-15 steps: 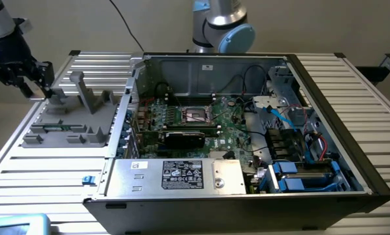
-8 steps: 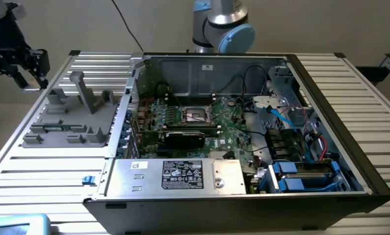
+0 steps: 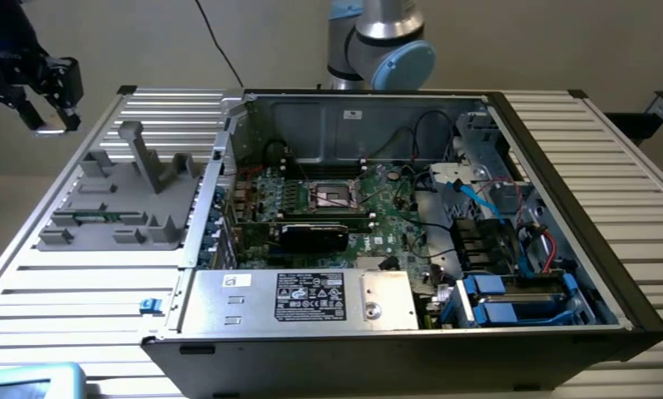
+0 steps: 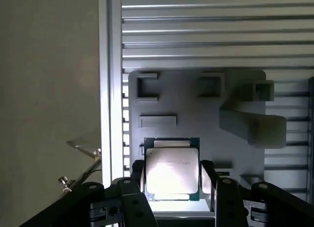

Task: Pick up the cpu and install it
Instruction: 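Pick up the cpu and move it towards the insertion slot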

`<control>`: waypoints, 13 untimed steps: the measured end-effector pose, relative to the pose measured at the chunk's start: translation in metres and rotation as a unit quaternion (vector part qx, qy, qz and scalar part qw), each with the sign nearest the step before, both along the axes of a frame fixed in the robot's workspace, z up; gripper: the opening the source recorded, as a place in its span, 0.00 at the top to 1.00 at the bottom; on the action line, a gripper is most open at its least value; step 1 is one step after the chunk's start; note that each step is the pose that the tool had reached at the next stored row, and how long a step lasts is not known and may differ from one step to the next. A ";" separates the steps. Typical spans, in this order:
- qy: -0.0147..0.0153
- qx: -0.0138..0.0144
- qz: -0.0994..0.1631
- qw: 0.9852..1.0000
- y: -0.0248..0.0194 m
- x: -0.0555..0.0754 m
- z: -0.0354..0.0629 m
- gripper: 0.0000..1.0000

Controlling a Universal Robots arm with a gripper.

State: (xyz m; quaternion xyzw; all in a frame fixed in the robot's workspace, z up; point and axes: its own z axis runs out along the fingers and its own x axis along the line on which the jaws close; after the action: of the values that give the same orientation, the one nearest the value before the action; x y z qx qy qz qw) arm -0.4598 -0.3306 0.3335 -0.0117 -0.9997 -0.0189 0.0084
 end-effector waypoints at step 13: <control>0.000 0.000 0.000 1.000 -0.0003 0.041 0.0390 0.45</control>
State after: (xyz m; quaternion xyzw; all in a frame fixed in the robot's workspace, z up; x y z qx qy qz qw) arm -0.4190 -0.3308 0.3725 -0.0117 -0.9997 -0.0188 0.0088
